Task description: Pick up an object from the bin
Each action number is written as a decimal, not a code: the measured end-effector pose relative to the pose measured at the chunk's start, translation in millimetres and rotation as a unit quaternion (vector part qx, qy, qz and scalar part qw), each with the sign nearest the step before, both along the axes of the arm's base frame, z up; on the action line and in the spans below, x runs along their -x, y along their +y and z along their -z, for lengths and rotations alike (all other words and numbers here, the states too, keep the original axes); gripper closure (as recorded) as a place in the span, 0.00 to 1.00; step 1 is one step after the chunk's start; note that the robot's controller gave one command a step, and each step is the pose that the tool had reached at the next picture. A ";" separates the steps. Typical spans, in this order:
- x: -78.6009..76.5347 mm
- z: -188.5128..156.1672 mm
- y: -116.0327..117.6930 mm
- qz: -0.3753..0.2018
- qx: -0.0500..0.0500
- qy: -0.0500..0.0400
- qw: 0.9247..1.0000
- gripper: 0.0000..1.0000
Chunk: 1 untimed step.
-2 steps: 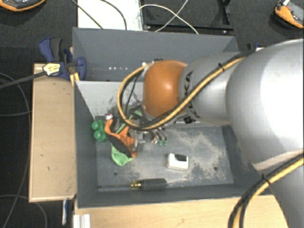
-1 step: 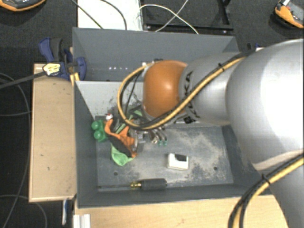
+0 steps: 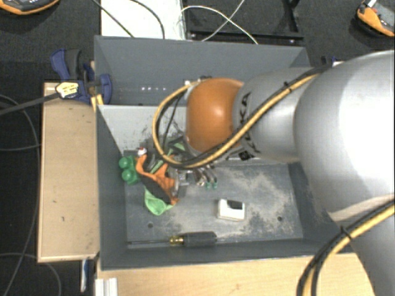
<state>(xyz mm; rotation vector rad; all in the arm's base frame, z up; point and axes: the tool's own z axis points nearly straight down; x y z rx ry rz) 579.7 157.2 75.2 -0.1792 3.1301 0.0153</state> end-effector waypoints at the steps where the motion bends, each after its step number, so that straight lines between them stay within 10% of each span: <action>1: 2.2 -6.9 -0.7 0.000 0.001 0.004 1.000 1.00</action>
Offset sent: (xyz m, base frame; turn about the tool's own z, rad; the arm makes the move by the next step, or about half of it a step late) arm 0.0000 0.0001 0.0885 0.0000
